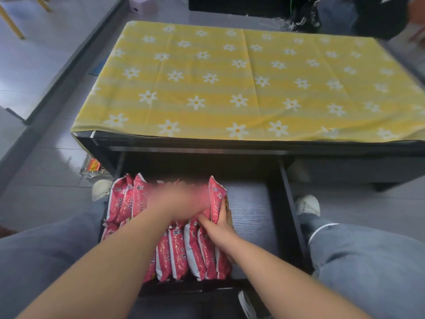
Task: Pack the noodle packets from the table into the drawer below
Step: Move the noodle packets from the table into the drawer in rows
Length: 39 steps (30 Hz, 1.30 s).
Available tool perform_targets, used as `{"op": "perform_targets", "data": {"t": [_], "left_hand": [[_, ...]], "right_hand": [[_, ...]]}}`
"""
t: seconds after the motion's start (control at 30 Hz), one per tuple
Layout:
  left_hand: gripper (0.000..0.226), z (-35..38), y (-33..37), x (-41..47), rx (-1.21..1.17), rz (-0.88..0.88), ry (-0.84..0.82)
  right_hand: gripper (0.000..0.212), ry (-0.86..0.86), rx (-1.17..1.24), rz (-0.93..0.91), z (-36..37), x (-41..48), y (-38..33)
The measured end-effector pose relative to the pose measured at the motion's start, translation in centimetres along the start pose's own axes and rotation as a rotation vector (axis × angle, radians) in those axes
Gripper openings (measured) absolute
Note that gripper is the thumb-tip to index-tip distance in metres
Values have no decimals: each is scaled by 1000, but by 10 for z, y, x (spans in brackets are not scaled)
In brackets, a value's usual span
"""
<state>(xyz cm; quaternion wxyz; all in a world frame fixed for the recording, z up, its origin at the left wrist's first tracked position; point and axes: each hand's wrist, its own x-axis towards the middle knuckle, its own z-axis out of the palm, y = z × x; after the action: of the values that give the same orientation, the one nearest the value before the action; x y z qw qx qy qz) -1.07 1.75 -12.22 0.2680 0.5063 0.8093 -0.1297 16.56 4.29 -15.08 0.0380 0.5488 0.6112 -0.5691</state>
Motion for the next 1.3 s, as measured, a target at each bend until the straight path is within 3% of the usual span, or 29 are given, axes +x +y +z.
{"op": "perform_targets", "data": {"t": [0.17, 0.27, 0.37, 0.47, 0.73, 0.83, 0.93, 1.0, 1.1, 1.3], "left_hand": [[95, -5, -6, 1, 84, 37, -28], [96, -10, 0, 4, 73, 2, 92], [93, -7, 13, 7, 8, 83, 200], [85, 0, 30, 9, -15, 173, 115], [78, 1, 31, 5, -52, 171, 57], [83, -8, 6, 0, -98, 187, 191], [87, -15, -32, -5, -1, 20, 315], [94, -14, -62, -13, 71, -95, 221], [99, -9, -87, -26, 25, -82, 45], [93, -10, -81, -36, -15, -73, 6]], "right_hand": [[116, -16, 19, -12, -2, -4, 2], [114, -20, -15, -31, -4, -4, 1], [113, -36, -47, -55, -6, -6, 1], [110, -84, -61, -80, -11, -7, 3], [113, -120, -80, -68, -12, -6, 5], [116, -104, -106, -64, -11, -3, 2], [118, -40, -168, -28, -6, -1, 2], [116, -4, -204, -29, -2, -2, 3], [111, -25, -183, -96, 0, -2, 5], [111, -61, -200, -108, -4, -3, 1]]}}
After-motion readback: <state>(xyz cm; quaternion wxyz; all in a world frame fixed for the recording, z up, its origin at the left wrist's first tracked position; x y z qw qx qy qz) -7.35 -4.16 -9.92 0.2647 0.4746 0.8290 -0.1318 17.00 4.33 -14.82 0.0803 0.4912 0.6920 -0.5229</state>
